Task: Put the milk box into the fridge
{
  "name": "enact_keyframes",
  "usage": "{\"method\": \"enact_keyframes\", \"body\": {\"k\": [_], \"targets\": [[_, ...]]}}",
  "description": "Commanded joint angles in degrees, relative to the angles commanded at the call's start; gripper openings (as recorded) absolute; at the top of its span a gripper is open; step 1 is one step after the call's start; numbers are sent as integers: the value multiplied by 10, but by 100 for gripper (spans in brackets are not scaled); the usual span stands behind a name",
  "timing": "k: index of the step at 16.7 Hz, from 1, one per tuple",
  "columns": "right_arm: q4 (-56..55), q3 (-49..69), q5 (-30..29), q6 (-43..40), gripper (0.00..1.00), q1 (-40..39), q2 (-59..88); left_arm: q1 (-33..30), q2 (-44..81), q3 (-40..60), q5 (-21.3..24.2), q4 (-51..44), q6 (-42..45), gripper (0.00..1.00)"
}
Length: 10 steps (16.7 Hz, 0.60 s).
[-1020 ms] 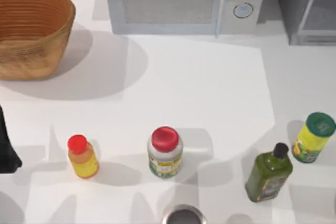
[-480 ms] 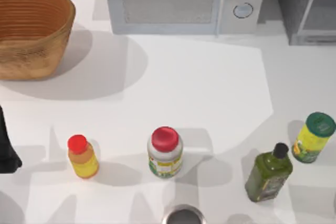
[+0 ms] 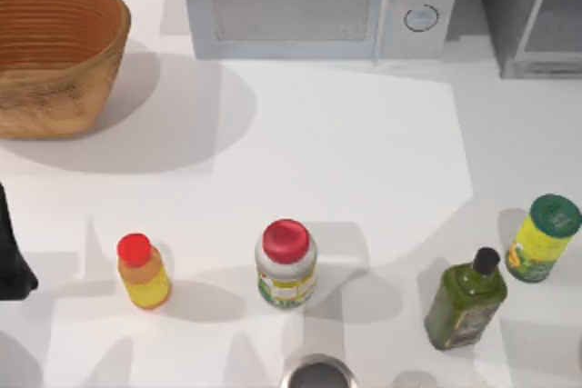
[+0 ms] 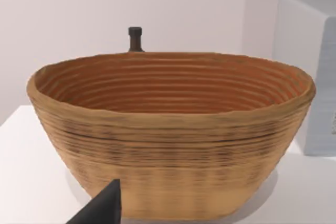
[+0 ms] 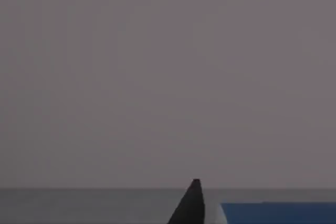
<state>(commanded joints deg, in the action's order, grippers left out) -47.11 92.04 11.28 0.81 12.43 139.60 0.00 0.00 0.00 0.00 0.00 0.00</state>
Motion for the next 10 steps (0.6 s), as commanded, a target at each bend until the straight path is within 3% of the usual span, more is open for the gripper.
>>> {"method": "enact_keyframes", "body": {"k": [5,10], "targets": [[0,0,0,0,98,0,0,0,0,0,0,0,0,100],[0,0,0,0,100,0,0,0,0,0,0,0,0,100]]}}
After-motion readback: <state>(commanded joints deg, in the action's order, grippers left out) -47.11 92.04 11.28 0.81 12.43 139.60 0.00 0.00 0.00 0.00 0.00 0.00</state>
